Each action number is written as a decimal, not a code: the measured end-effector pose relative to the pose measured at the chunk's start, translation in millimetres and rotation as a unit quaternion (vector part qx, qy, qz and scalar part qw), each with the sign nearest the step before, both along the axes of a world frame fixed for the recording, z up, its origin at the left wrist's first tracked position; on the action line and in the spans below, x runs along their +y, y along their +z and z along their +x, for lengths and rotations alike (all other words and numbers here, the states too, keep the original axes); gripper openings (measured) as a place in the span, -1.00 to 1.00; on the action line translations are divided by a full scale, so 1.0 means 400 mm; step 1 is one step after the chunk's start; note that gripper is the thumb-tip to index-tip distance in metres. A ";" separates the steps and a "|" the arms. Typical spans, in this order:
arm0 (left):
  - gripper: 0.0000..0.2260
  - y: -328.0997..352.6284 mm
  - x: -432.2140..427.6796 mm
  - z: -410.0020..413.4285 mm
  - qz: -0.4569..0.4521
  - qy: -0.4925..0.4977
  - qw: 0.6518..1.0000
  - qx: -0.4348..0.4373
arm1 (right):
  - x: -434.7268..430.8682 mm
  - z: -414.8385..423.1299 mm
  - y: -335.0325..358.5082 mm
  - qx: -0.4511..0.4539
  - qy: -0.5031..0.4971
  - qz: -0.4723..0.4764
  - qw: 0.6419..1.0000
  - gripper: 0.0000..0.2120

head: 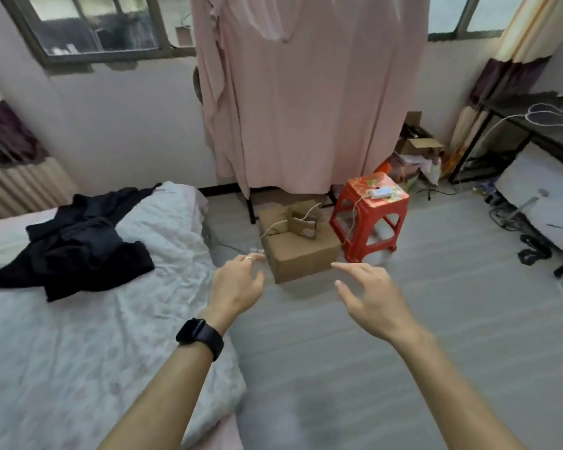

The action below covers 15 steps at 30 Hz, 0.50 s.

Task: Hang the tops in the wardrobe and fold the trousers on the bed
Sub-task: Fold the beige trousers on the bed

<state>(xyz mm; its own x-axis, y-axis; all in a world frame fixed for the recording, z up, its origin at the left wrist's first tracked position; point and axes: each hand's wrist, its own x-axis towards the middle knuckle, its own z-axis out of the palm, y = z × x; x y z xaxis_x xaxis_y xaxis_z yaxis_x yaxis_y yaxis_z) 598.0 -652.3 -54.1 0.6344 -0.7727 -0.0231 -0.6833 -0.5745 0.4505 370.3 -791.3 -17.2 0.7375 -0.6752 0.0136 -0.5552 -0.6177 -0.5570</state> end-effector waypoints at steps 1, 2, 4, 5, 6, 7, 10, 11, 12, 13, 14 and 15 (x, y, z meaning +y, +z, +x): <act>-0.65 0.002 0.003 -0.001 0.004 0.032 0.999 0.008 | -0.032 0.017 0.003 -0.001 0.027 0.000 1.000 -0.63; -0.65 0.003 0.009 -0.002 0.008 0.055 0.998 0.015 | -0.054 0.032 0.005 -0.002 0.044 0.005 0.999 -0.63; -0.65 0.017 0.027 0.009 0.018 0.106 0.994 0.013 | -0.091 0.078 0.012 -0.004 0.083 0.012 0.996 -0.64; -0.65 0.026 0.043 0.018 0.022 0.132 0.991 0.012 | -0.098 0.109 0.013 -0.009 0.106 0.015 0.994 -0.64; -0.66 0.033 0.063 0.027 0.023 0.152 0.988 0.012 | -0.101 0.140 0.015 -0.014 0.126 0.019 0.992 -0.64; -0.66 0.039 0.080 0.038 0.025 0.170 0.985 0.008 | -0.100 0.168 0.014 -0.013 0.146 0.019 0.989 -0.64; -0.65 0.068 0.154 0.078 0.025 0.235 0.972 0.003 | -0.070 0.281 0.019 -0.010 0.224 0.013 0.975 -0.63; -0.65 0.078 0.172 0.091 0.022 0.252 0.967 -0.001 | -0.061 0.313 0.025 -0.010 0.242 0.012 0.970 -0.63; -0.65 0.086 0.196 0.114 0.018 0.280 0.960 -0.002 | -0.050 0.361 0.030 -0.010 0.268 0.009 0.963 -0.62; -0.66 0.089 0.217 0.133 0.016 0.302 0.953 0.001 | -0.041 0.400 0.030 -0.006 0.289 0.008 0.957 -0.62; -0.66 0.093 0.237 0.154 0.018 0.318 0.948 0.006 | -0.034 0.446 0.030 -0.009 0.306 0.004 0.952 -0.62; -0.66 0.095 0.250 0.167 0.023 0.323 0.946 0.006 | -0.032 0.475 0.033 -0.006 0.315 0.002 0.949 -0.61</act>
